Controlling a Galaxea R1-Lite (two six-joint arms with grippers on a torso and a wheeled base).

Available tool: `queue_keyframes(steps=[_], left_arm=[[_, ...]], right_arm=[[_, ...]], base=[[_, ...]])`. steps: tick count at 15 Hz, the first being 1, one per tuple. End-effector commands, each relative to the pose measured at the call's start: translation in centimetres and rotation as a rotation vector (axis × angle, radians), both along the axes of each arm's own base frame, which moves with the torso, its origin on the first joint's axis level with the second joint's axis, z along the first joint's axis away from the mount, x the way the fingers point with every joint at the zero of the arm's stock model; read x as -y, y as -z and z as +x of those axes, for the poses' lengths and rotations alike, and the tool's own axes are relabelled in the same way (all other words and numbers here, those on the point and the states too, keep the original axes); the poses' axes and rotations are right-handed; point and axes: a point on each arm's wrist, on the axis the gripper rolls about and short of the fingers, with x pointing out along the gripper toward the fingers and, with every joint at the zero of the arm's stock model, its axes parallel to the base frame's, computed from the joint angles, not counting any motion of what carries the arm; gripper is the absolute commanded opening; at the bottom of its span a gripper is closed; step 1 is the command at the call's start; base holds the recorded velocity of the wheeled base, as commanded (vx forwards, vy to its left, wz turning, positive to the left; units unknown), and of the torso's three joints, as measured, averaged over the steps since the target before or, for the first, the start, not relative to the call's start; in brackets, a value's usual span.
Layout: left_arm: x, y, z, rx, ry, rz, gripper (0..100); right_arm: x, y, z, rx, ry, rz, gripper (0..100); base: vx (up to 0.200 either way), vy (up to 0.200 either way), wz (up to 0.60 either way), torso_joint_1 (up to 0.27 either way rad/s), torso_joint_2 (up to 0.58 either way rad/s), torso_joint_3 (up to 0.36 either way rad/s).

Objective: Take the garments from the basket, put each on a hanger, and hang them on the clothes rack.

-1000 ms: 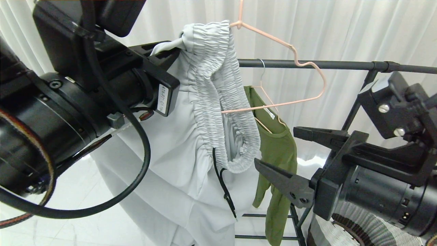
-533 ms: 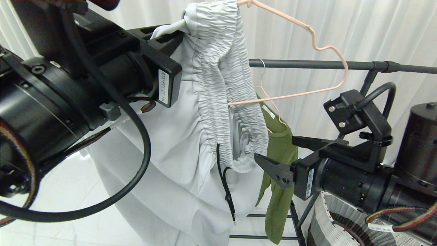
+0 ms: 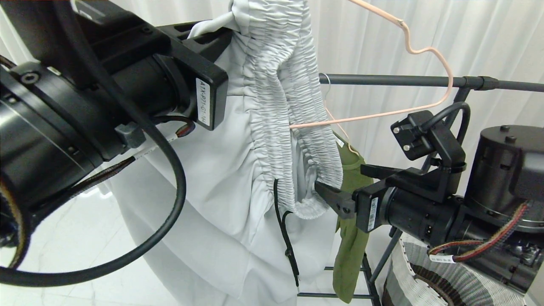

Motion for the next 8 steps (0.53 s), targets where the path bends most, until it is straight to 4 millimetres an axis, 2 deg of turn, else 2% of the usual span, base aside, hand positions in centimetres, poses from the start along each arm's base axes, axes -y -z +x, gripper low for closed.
queue_keyframes(steps=[1, 2, 8], left_arm=[[0.0, 0.0, 0.0, 0.000, 0.001, -0.002, 0], [0.0, 0.0, 0.0, 0.000, -0.001, -0.002, 0], [0.0, 0.3, 0.2, -0.007, -0.006, 0.012, 0]], right_arm=[[-0.2, 0.4, 0.1, -0.007, 0.001, -0.011, 100], [-0.2, 0.4, 0.1, -0.007, 0.001, -0.011, 0], [1.1, -0.1, 1.0, 0.012, 0.060, -0.005, 0]], base=[[0.000, 0.000, 0.00, 0.000, 0.00, 0.000], [0.000, 0.000, 0.00, 0.000, 0.00, 0.000], [0.000, 0.000, 0.00, 0.000, 0.00, 0.000]])
